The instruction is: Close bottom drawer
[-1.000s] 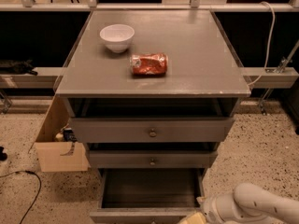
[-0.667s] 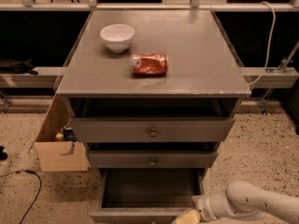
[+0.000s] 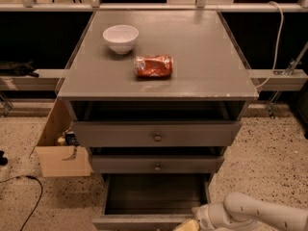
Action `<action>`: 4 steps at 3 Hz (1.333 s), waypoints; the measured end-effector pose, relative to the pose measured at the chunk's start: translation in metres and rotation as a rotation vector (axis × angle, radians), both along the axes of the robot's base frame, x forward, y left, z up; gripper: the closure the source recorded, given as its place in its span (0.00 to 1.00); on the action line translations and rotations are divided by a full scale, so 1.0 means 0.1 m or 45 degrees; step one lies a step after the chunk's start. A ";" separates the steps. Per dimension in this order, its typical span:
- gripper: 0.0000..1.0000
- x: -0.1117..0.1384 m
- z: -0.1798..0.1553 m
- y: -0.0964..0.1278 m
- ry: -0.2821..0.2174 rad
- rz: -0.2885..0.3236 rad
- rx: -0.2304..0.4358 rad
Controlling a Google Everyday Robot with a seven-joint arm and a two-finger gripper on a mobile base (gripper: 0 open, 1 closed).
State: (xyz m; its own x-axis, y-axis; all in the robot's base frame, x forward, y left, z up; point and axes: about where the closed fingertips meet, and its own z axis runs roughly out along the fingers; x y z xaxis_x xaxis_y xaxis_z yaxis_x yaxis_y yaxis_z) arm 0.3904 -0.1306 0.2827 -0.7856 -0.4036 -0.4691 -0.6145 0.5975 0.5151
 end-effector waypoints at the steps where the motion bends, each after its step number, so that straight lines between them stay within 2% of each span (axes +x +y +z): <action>1: 0.00 -0.05 -0.09 0.05 0.018 -0.001 0.014; 2: 0.00 -0.04 -0.07 0.07 0.020 0.045 0.052; 3: 0.00 -0.09 -0.11 0.05 0.071 0.203 0.142; 4: 0.00 -0.09 -0.11 0.05 0.071 0.203 0.142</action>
Offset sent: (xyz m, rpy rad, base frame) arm 0.0061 0.0100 0.0083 0.2137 0.0229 0.2455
